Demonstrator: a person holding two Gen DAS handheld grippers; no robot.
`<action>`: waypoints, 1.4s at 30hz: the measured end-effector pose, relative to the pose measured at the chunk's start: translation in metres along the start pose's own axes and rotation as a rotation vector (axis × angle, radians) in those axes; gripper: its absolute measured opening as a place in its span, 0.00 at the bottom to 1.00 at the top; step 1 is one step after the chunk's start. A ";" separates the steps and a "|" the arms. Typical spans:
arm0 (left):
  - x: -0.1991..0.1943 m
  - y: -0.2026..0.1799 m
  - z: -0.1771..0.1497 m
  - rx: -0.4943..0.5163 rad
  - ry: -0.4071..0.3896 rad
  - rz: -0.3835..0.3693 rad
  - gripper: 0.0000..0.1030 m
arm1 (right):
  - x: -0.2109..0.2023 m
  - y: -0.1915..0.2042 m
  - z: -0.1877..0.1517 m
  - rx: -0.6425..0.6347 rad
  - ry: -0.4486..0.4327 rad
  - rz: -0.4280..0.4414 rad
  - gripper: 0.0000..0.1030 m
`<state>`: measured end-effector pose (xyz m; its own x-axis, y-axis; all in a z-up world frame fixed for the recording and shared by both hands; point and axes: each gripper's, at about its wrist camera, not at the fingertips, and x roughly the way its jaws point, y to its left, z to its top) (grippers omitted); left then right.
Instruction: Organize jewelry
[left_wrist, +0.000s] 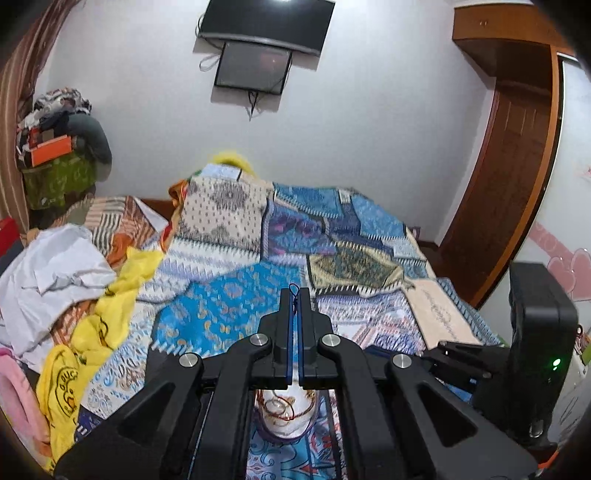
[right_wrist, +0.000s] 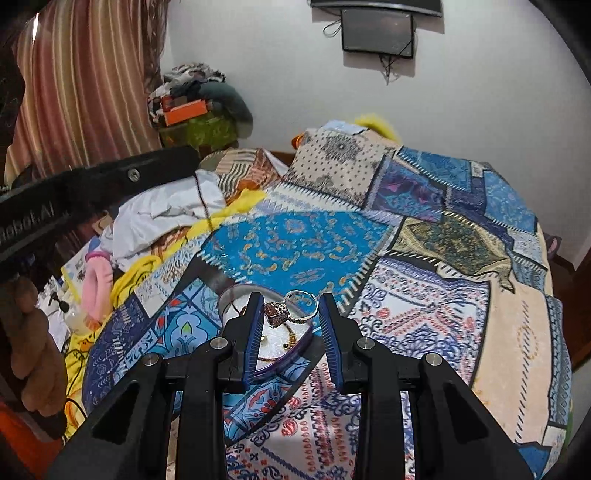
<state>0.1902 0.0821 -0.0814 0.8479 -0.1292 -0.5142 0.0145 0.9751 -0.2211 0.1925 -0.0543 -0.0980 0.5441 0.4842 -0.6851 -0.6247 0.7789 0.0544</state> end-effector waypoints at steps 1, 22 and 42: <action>0.004 0.002 -0.003 -0.005 0.015 0.003 0.00 | 0.003 0.001 -0.001 -0.004 0.011 0.003 0.27; 0.034 0.031 -0.057 -0.028 0.193 0.007 0.00 | 0.047 0.010 -0.010 -0.006 0.152 -0.013 0.27; 0.001 0.030 -0.048 -0.001 0.162 0.064 0.11 | 0.027 0.009 -0.002 0.023 0.138 -0.039 0.27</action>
<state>0.1660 0.1022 -0.1286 0.7508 -0.0937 -0.6539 -0.0378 0.9822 -0.1842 0.2011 -0.0352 -0.1175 0.4844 0.3951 -0.7805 -0.5910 0.8056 0.0410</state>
